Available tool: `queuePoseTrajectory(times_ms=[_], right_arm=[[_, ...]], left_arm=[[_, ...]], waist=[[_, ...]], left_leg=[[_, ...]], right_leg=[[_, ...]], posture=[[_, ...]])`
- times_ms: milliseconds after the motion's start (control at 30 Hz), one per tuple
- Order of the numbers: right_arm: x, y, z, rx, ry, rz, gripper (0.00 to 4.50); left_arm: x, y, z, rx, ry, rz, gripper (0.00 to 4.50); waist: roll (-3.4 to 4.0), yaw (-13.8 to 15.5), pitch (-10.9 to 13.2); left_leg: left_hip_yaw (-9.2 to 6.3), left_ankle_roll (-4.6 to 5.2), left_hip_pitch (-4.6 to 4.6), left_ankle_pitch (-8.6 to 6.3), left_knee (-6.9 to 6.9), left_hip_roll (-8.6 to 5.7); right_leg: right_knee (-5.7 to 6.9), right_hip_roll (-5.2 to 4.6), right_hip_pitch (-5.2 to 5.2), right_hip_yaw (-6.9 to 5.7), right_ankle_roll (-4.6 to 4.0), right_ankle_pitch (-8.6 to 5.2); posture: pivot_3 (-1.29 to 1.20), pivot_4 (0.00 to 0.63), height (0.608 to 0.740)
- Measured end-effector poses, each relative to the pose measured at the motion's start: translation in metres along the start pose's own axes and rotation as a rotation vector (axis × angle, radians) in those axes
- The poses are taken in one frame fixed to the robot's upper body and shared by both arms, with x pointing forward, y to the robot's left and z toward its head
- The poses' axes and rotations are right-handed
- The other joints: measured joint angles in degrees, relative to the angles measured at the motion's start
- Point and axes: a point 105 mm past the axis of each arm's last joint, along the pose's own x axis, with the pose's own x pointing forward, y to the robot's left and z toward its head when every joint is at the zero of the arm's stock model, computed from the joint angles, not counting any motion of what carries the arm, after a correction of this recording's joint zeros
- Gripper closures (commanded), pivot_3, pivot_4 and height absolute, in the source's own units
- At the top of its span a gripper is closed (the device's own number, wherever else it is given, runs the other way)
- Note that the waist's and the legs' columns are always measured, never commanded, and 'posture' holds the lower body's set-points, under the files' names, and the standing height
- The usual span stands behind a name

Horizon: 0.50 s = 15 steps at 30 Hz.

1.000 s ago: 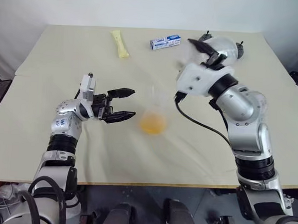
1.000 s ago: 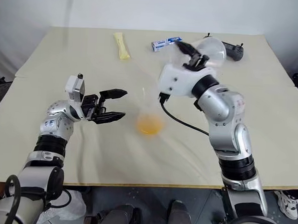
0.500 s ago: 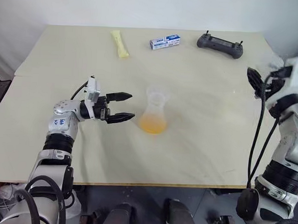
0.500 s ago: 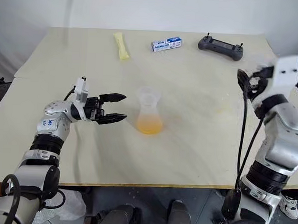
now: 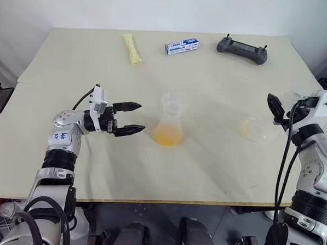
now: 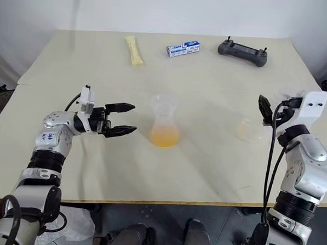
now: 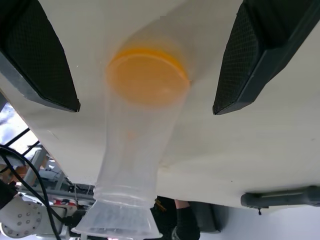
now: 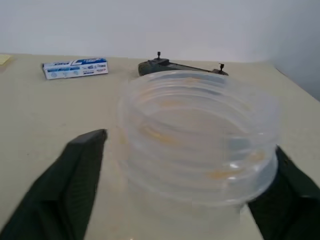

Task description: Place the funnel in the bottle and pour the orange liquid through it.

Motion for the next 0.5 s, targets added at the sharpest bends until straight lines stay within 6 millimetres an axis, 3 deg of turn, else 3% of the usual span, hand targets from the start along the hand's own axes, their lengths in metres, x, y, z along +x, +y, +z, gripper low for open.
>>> queuePoseTrajectory(times_ms=[133,500], right_arm=[[-0.001,0.002,0.012,-0.029,-0.040,0.005,0.02],[-0.010,0.016,0.068,-0.125,-0.179,0.095,0.02]], left_arm=[[-0.001,-0.004,0.000,0.005,-0.002,-0.009,0.00],[-0.007,-0.009,-0.002,-0.001,0.020,-0.014,0.00]], waist=[[0.00,-0.07,0.00],[0.00,0.07,0.00]], left_leg=[[0.00,0.00,0.01,0.00,-0.01,0.02],[0.03,0.00,0.00,0.00,0.00,0.01]], right_leg=[[0.00,0.01,-0.01,0.01,0.00,0.00],[-0.02,0.01,0.00,0.01,0.00,0.00]], posture=[[0.00,0.150,0.740],[0.00,0.150,0.740]])
